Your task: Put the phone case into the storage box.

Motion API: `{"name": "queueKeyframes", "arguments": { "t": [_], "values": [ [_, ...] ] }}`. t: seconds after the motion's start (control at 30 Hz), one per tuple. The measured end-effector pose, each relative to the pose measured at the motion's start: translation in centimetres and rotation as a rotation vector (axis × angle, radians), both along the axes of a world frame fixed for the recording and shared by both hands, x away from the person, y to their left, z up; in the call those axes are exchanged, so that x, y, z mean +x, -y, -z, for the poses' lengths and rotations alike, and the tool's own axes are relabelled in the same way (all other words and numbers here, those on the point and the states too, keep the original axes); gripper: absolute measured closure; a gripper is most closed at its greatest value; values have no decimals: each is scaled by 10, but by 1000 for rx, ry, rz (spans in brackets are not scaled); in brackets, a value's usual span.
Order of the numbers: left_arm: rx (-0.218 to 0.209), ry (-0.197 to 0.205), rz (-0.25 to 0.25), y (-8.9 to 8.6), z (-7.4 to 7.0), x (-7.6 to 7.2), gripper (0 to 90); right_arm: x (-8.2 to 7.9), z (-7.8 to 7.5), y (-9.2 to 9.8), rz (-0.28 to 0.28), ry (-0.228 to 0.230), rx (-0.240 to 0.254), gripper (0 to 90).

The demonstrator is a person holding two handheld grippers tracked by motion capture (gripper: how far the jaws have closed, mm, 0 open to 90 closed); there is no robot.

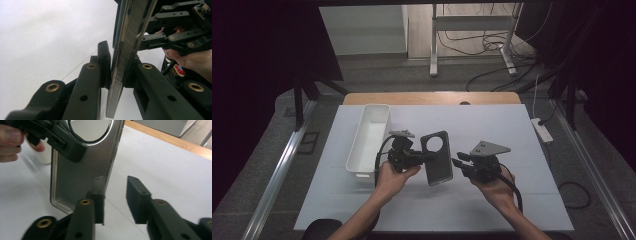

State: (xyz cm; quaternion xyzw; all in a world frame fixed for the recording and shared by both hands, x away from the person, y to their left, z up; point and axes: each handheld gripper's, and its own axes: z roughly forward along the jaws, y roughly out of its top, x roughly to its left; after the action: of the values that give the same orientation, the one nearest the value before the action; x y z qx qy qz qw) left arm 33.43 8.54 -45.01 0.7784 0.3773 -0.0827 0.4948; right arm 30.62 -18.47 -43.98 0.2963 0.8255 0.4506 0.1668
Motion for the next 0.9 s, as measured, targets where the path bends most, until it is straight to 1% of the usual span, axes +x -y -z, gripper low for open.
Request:
{"name": "queueKeyframes", "arguments": {
  "t": [0.07, 0.13, 0.17, 0.23, 0.37, 0.43, 0.47, 0.5, 0.53, 0.57, 0.6, 0.67, 0.73, 0.8, 0.87, 0.9],
  "values": [
    [-5, 1, 2, -1, -1, 0, 801, 0, -2, 3, 6, -5, 15, 615],
    [-2, 7, 6, -2, -1, 0, 801, 1, -4, 6, -4, -41, 45, 558],
    [-3, 8, 9, -3, -2, 1, 801, 1, -4, 7, -6, -48, 54, 537],
    [-3, 9, 17, -3, -2, 1, 801, 3, -5, 9, -25, -67, 65, 465],
    [-3, 25, 42, -5, -5, 1, 800, 4, -4, 11, -62, -87, 77, 330],
    [-11, 35, 58, -6, -7, 1, 800, 5, -4, 11, -70, -108, 89, 255],
    [-11, 41, 68, -6, -8, 1, 800, 5, -3, 11, -73, -126, 96, 213],
    [-9, 50, 80, -7, -10, 0, 800, 6, -3, 10, -80, -137, 98, 180],
    [-18, 55, 86, -7, -10, 0, 800, 6, -2, 10, -82, -144, 92, 156],
    [-18, 55, 86, -7, -10, 0, 800, 6, -1, 9, -89, -152, 95, 146],
    [-22, 64, 108, -8, -12, 0, 800, 6, -1, 9, -89, -152, 95, 146],
    [-24, 74, 129, -8, -14, -1, 800, 5, -1, 7, -109, -156, 93, 132],
    [-34, 83, 158, -7, -16, -2, 799, 4, -1, 5, -130, -155, 98, 139],
    [-49, 86, 178, -5, -17, -3, 799, 2, -1, 3, -150, -159, 102, 181],
    [-49, 91, 194, -3, -18, -5, 799, 1, 0, 1, -179, -174, 107, 227],
    [-57, 96, 208, -1, -18, -6, 799, 1, 0, 0, -193, -175, 105, 254]
  ]
}}
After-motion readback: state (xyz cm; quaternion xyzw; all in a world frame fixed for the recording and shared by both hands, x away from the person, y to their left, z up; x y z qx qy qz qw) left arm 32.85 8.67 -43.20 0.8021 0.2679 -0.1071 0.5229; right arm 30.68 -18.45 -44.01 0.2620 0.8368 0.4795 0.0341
